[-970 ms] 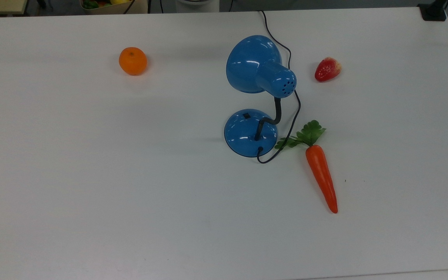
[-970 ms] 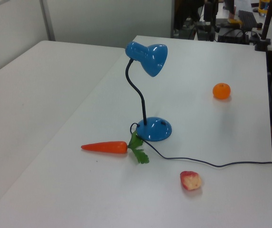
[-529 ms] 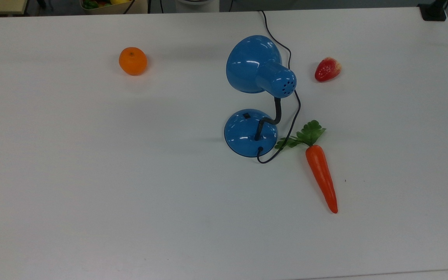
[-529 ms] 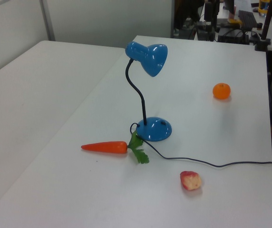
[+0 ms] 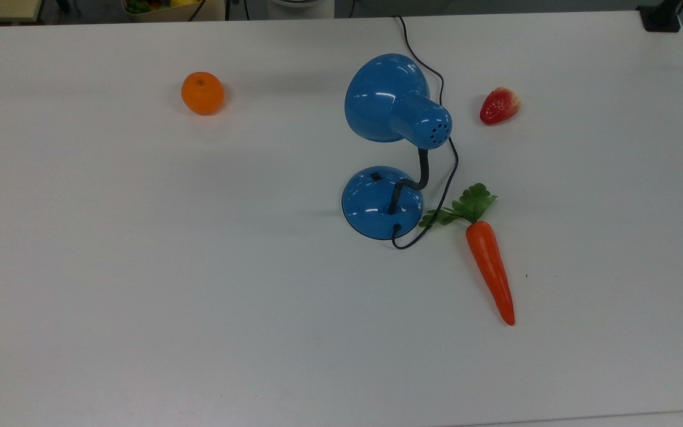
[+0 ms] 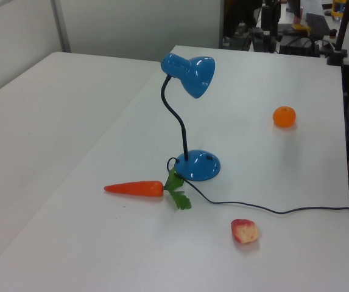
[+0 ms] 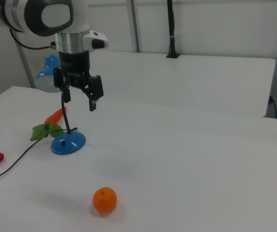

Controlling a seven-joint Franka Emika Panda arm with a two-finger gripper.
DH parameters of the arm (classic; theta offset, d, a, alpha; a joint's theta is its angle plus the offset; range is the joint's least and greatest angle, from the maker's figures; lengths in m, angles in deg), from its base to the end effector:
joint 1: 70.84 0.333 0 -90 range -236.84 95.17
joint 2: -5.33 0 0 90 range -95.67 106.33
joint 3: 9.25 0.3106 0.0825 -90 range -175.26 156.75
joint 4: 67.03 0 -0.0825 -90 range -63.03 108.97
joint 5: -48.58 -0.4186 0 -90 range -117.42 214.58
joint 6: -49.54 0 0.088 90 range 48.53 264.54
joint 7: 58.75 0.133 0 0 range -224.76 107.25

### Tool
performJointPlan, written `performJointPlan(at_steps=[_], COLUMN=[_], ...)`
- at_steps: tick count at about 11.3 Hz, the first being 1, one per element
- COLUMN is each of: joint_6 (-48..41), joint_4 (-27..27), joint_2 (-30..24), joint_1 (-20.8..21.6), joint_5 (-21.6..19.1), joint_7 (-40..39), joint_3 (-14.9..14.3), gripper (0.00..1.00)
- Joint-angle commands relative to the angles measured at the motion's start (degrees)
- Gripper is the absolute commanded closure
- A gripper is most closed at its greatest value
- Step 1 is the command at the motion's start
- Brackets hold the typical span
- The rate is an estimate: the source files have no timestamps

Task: Turn on desk lamp

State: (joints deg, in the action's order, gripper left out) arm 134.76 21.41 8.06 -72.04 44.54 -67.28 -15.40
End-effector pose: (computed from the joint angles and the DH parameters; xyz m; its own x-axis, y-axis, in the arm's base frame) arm 0.5876 -0.0646 0.5723 0.9954 0.0263 -0.0924 0.0189 -0.9966 -0.0799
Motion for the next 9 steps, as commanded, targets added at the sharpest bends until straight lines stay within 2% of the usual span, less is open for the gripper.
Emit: performJointPlan(at_steps=[1,2,4,5,7,9], joint_6=[-1.5,-1.6,-1.0,-0.7,2.0,8.4], joint_4=[-0.8,-0.7,0.7,2.2,8.9,15.4], joint_2=[1.9,1.9,1.5,0.9,-3.0,-7.3], joint_1=[0.8,0.9,1.1,1.7,5.1,7.1], joint_5=[-2.0,-2.1,-2.7,-2.6,-0.2,-0.4], joint_7=[0.1,0.0,-0.7,-0.8,-4.6,-6.7], joint_3=[-0.4,-0.3,0.1,0.3,0.3,0.3], gripper=[0.18,0.34,0.78,0.97,1.00,1.00])
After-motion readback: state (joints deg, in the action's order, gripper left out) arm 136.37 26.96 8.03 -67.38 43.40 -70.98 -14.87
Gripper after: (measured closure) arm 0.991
